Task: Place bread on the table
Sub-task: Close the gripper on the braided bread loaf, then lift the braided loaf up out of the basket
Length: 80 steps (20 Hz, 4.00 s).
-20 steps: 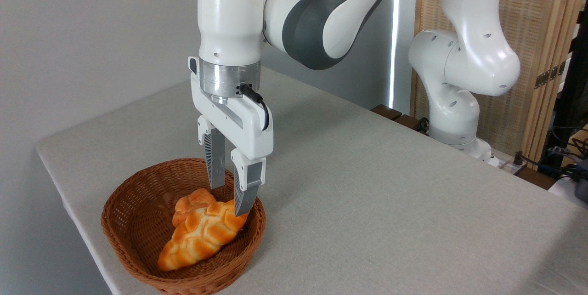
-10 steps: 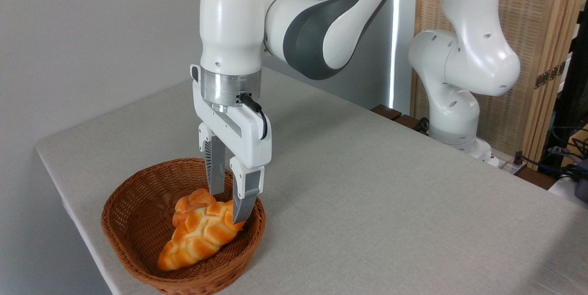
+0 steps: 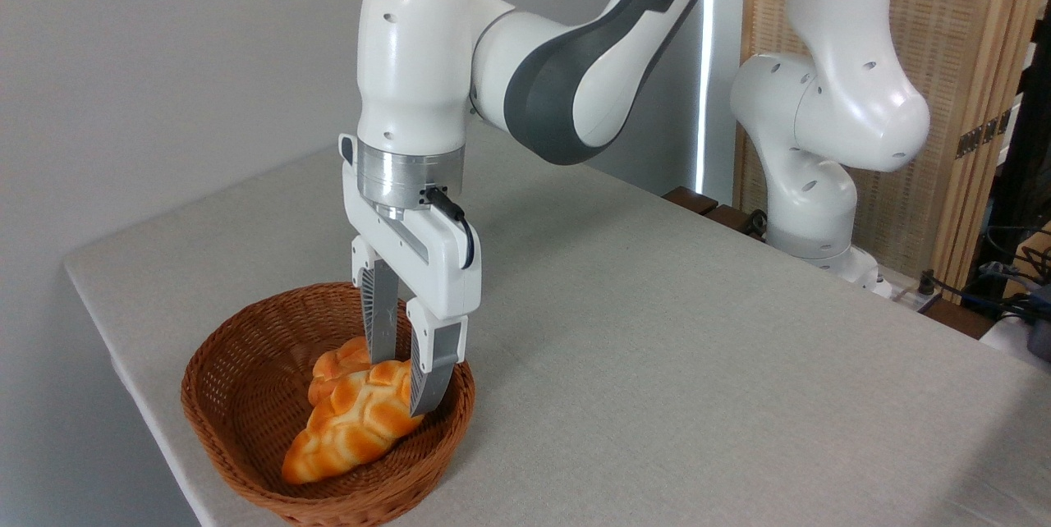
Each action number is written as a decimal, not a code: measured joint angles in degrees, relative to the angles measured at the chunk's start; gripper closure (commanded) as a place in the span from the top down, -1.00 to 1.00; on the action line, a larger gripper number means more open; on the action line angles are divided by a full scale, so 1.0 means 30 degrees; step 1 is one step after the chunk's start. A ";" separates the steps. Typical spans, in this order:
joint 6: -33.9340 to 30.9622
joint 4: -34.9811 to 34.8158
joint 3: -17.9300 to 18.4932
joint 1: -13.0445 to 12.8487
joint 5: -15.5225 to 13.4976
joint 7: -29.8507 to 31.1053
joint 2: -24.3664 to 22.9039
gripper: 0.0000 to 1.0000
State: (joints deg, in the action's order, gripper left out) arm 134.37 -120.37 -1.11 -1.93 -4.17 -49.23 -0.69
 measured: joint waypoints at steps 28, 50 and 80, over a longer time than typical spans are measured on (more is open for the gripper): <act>0.0513 -0.0146 -0.0101 -0.0044 -0.0172 0.0000 0.0373 -0.15; 0.0516 -0.0089 -0.0110 -0.0044 -0.1763 0.0003 0.0016 -0.22; -0.9704 -0.1342 -0.0162 -0.0466 -0.2536 0.0000 -0.6697 -0.15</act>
State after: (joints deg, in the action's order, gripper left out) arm 105.26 -124.39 -1.60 -3.33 -11.78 -49.23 -20.78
